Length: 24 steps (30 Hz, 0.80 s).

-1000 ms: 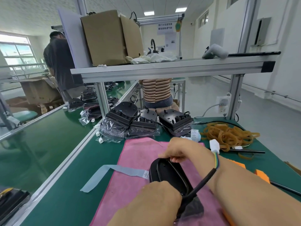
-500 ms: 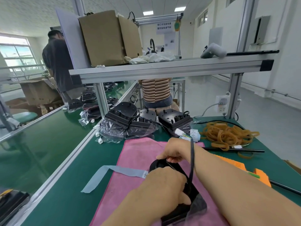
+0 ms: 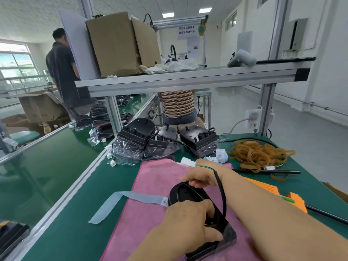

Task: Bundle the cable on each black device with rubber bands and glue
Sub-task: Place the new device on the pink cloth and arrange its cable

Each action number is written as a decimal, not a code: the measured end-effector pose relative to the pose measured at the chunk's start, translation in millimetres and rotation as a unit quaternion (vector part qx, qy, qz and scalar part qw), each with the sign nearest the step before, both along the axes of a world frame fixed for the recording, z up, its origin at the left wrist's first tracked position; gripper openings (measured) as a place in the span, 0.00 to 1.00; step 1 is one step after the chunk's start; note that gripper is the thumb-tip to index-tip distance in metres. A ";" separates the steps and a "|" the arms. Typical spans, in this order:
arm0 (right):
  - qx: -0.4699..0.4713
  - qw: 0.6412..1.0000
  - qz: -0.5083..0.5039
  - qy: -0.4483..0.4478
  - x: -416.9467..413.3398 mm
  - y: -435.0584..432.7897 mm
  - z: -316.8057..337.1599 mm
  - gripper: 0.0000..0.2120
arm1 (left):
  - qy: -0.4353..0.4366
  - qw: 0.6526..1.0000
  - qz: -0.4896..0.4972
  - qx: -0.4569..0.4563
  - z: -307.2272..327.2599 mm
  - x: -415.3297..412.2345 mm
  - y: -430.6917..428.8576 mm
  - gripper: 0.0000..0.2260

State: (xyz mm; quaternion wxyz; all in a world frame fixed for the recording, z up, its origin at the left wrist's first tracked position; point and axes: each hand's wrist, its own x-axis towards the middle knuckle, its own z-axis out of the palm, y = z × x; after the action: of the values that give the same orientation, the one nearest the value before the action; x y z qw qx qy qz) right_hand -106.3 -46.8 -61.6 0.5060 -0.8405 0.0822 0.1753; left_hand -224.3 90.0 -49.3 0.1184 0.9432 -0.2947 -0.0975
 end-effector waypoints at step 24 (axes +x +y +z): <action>0.011 0.964 0.261 0.053 -66.9 -37.4 28.4 0.05 | 0.076 0.995 -0.052 -0.050 0.2 27.8 36.9 0.13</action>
State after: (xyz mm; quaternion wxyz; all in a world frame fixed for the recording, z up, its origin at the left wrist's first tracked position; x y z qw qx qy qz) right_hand -173.2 -84.1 -33.1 0.4469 -0.8168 -0.1147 0.3465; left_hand -196.5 127.0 -49.1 0.1824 0.9093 -0.3381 -0.1597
